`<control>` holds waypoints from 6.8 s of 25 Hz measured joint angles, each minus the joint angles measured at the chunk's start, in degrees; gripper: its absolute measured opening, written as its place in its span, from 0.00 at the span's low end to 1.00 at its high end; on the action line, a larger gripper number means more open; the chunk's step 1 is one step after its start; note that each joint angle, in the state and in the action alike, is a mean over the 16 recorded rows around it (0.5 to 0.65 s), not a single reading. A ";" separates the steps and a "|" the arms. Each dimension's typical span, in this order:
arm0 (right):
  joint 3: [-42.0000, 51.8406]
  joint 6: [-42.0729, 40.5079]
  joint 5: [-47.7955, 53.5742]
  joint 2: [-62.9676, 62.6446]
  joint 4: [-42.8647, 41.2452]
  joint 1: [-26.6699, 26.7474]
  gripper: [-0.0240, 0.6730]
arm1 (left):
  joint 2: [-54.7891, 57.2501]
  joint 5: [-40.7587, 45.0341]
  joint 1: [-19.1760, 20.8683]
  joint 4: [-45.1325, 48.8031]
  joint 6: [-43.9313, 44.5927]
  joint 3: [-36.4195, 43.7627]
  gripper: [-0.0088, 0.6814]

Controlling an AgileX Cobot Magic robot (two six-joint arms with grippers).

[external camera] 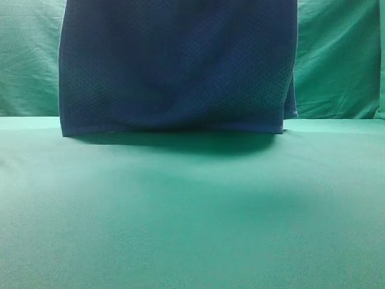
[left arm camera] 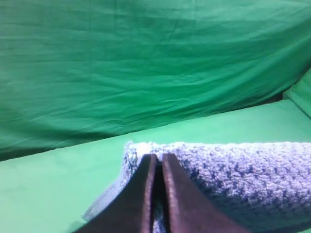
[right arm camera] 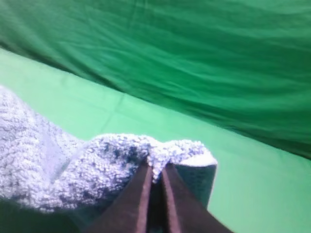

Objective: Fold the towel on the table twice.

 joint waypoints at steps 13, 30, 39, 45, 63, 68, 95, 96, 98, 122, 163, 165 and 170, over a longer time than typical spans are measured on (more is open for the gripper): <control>17.40 0.42 -0.90 -12.44 0.96 0.00 0.03 | -14.98 -5.55 0.00 -0.13 -0.65 23.87 0.01; 46.72 0.87 -5.09 -31.19 6.68 0.09 0.03 | -35.11 -8.45 -0.16 -3.58 -0.16 52.46 0.01; 61.27 0.11 -7.00 -37.56 10.87 0.18 0.03 | -43.89 -8.94 -0.28 -7.07 1.08 66.73 0.01; 68.53 -0.70 -7.33 -40.28 12.62 0.95 0.03 | -49.16 -9.27 -0.30 -9.83 2.20 76.40 0.01; 85.46 -0.58 -3.92 -53.07 13.00 4.03 0.03 | -59.45 -5.91 -3.73 -12.69 2.64 92.87 0.01; 87.62 0.23 -3.38 -56.12 12.92 4.05 0.03 | -60.09 -6.78 -4.30 -13.01 2.14 93.96 0.01; 78.71 1.55 -22.99 -39.70 13.64 4.09 0.03 | -44.30 -23.06 -4.62 -44.14 24.43 87.51 0.01; 77.97 1.48 -23.75 -38.60 13.57 4.08 0.03 | -42.82 -23.33 -4.62 -45.59 26.19 86.39 0.01; 76.52 1.27 -25.28 -36.34 13.45 4.01 0.03 | -39.65 -23.78 -4.62 -48.07 29.34 83.89 0.01; 57.91 -5.01 -36.88 -8.20 13.38 1.23 0.04 | -5.92 -24.41 -4.62 -59.08 46.05 58.08 0.01; 54.36 -7.47 -18.37 -32.77 13.04 -0.30 0.05 | -31.09 -15.93 -4.62 -42.09 39.86 56.85 0.09; 54.36 -6.14 -15.98 -35.62 12.93 -0.30 0.04 | -34.04 -13.96 -4.62 -36.72 33.57 56.85 0.04; 54.36 -1.50 -9.50 -42.15 12.47 -0.30 0.03 | -41.41 -9.05 -4.62 -21.77 16.67 56.85 0.01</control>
